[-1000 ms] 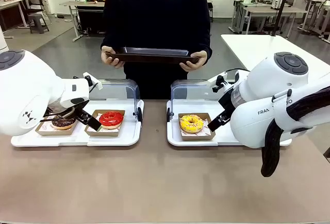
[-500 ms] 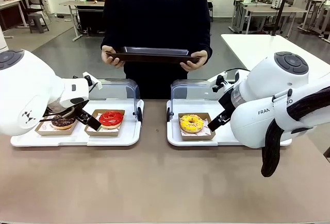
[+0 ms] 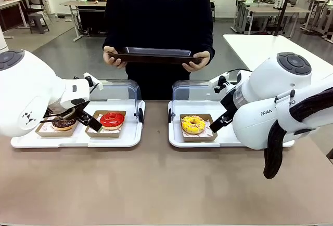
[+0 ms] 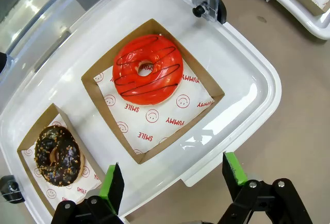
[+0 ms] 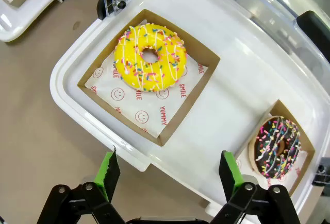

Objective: Provide the desired donut to the person.
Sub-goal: Pick up and lift the Paper togo box containing the Donut pointed at by the person.

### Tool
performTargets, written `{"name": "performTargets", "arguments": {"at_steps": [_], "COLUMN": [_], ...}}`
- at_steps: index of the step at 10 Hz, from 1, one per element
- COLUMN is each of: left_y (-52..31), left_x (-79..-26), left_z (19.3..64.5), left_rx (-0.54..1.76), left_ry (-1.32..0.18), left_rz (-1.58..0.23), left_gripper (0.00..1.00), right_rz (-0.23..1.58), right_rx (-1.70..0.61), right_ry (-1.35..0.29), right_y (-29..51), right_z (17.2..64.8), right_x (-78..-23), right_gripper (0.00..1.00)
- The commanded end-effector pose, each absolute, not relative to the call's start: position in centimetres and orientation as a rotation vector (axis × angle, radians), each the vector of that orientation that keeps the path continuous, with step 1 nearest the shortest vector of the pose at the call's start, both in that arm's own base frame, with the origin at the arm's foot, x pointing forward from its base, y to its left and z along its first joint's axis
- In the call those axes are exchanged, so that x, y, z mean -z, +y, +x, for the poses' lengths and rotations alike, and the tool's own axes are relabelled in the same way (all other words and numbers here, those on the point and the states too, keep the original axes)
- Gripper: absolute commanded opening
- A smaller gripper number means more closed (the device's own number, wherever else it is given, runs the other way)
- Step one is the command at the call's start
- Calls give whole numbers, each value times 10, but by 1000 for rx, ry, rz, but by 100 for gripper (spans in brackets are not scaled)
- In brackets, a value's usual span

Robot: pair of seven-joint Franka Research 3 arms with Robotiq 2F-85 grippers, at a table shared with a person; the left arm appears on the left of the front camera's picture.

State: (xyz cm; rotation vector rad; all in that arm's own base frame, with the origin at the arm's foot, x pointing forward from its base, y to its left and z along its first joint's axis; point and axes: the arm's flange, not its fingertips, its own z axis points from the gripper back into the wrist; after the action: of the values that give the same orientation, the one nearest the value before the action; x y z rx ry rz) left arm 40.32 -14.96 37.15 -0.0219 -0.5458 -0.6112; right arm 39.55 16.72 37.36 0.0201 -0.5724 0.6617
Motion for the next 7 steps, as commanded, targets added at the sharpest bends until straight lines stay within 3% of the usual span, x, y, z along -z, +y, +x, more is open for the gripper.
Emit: {"name": "performTargets", "arguments": {"at_steps": [1, 4, 7], "left_y": [-150, -90, -31], "left_x": [-372, -419, -435], "left_z": [403, 370, 336], "left_rx": [611, 601, 632], "left_ry": [-546, -513, -556], "left_rz": [-22, -64, -162], "left_gripper": [100, 100, 100], "right_rz": [20, 138, 173], "right_rx": [-662, -796, -872], "right_ry": [-572, -553, -601], "right_y": [167, 108, 38], "right_z": [396, 365, 339], "right_x": [-374, -441, -471], "right_gripper": [100, 100, 100]}}
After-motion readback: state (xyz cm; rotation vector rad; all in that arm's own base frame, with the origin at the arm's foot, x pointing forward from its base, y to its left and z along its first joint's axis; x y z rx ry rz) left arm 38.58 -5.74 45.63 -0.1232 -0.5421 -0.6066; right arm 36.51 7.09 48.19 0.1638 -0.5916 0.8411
